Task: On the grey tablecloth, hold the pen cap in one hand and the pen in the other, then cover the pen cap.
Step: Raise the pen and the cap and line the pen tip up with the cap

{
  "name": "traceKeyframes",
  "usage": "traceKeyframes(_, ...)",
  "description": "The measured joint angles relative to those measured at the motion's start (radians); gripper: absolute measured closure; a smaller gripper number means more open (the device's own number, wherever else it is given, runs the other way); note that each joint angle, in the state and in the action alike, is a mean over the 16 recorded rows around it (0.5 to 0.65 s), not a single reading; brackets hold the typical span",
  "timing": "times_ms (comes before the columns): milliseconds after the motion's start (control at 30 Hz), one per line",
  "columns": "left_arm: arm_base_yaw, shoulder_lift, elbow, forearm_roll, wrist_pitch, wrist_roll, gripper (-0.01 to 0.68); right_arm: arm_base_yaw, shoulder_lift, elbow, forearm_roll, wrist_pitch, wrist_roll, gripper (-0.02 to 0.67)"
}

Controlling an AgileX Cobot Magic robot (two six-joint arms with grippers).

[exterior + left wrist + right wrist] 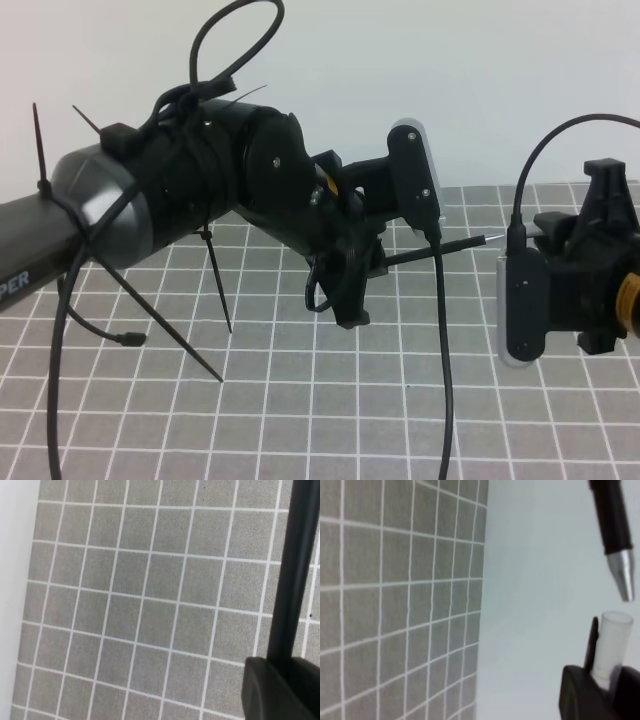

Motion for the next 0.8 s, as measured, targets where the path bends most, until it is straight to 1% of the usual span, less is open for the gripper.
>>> traceKeyframes(400,0.000,0.000,0.000,0.056,-0.017,-0.015,0.630,0.000,0.000,-0.017,0.012,0.040,0.112,0.653)
traceKeyframes(800,0.000,0.000,0.000,0.171,-0.030,-0.120,0.630,0.000,0.001,-0.020,-0.001,-0.079,0.132,0.652)
